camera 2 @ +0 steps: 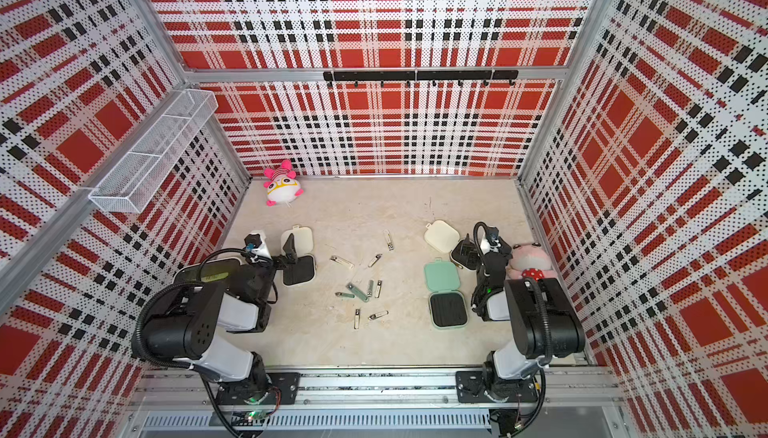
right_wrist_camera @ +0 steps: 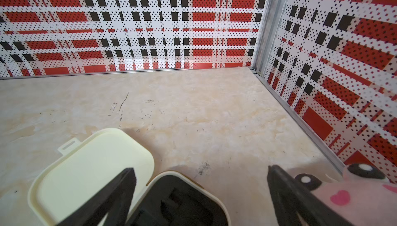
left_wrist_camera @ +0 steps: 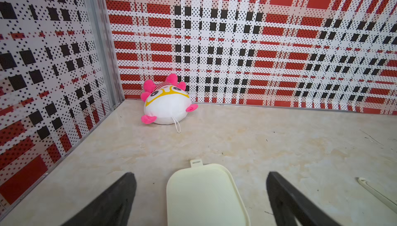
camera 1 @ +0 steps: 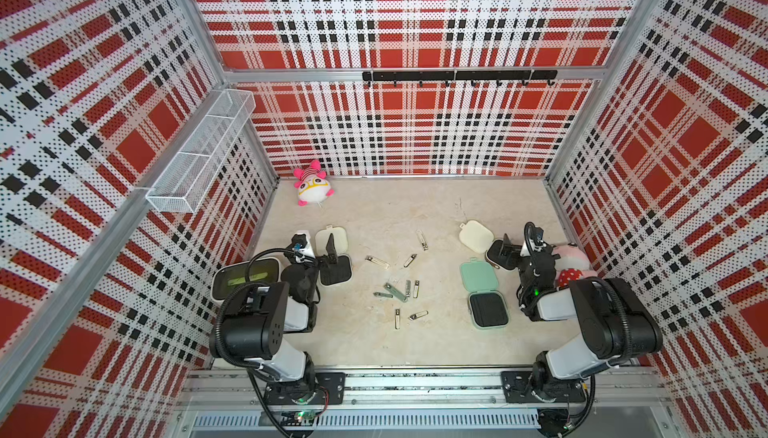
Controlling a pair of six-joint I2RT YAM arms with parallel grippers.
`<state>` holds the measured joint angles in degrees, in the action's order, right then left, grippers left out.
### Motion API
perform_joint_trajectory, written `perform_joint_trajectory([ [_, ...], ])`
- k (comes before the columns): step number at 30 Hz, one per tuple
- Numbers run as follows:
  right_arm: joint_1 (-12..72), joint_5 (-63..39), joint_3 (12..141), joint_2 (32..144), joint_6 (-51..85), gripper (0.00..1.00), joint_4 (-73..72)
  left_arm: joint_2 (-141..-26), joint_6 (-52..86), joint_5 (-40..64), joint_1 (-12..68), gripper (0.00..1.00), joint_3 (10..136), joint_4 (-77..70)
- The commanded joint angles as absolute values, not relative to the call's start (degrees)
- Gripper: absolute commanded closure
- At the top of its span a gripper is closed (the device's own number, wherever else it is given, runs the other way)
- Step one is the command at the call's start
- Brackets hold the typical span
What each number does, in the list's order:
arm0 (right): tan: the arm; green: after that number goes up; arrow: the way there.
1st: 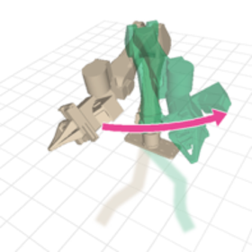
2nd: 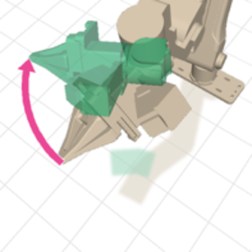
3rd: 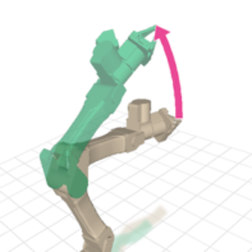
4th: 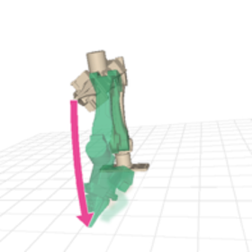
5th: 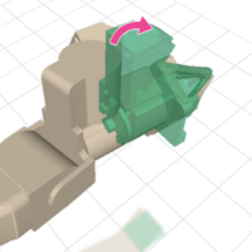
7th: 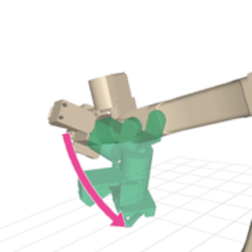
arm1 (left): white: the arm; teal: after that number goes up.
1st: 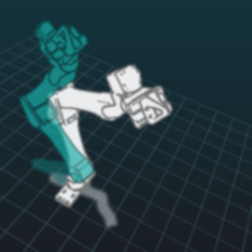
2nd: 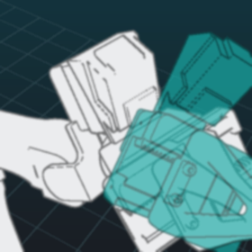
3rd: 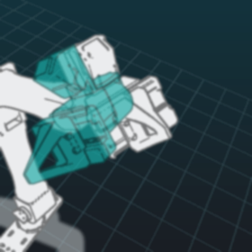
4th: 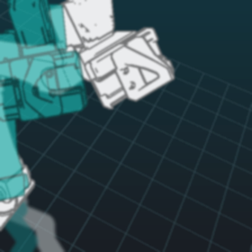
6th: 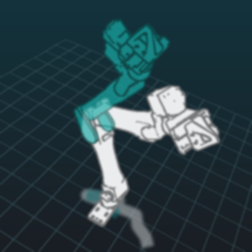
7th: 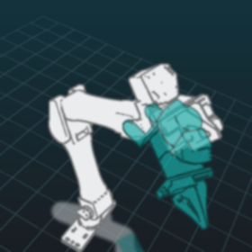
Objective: Organize nail clipper sets
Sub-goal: Pick up the nail clipper from the center of the board.
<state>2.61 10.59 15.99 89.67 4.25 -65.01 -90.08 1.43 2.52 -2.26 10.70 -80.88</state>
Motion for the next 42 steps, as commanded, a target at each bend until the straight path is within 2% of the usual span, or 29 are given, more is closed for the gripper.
perform_joint_trajectory([
  [1,2.8,8.8,16.4,90.0,2.9,0.00,-66.8,-90.5,0.6,1.5,-2.1,0.02,11.8,-81.2],
  [42,1.9,7.1,16.4,89.2,3.8,0.00,-66.2,-88.7,1.7,-0.5,-2.2,0.02,12.3,-79.2],
])
